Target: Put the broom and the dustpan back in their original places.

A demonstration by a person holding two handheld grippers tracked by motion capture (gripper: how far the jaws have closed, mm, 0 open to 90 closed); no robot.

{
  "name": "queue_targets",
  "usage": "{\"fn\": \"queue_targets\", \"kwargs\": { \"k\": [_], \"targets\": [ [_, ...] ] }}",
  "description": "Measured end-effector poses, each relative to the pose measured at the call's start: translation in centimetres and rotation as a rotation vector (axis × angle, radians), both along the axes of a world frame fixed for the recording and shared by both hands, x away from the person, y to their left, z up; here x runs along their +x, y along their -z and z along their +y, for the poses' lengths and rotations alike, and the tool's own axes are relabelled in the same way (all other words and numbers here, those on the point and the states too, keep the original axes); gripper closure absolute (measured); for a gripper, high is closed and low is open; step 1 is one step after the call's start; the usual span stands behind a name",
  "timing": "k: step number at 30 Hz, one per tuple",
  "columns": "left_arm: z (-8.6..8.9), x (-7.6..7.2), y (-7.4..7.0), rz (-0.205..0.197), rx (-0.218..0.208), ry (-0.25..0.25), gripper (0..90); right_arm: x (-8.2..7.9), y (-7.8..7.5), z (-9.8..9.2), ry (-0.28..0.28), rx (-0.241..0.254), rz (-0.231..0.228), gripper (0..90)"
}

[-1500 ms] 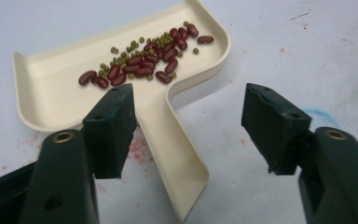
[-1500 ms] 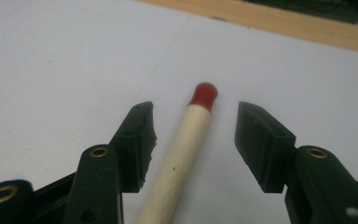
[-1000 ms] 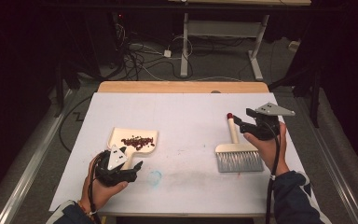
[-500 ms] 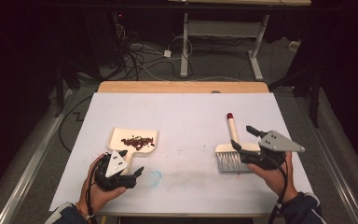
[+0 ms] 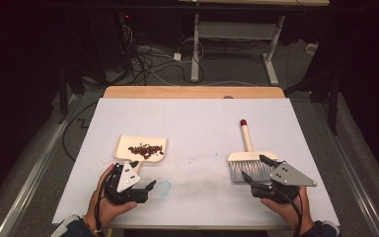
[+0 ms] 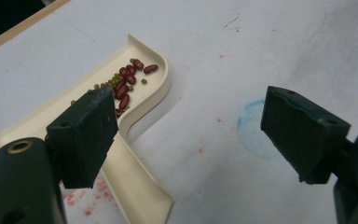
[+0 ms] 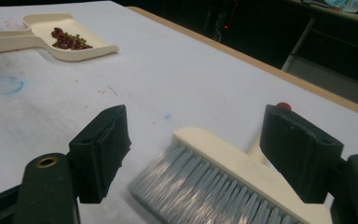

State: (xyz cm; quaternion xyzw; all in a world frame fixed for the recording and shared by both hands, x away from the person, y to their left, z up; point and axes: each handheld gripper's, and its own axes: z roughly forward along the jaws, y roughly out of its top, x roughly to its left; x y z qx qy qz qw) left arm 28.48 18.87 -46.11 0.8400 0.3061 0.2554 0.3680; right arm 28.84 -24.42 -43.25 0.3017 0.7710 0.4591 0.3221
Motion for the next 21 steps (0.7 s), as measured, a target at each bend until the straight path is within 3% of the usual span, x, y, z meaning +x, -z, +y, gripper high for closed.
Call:
{"fn": "queue_targets", "kwargs": {
  "k": [21],
  "targets": [
    [-0.36, 0.29, 0.04, 0.002, 0.003, 0.003, 18.6, 0.14, 0.11, -0.16, 0.021, 0.004, -0.010, 21.2]
  ]
}}
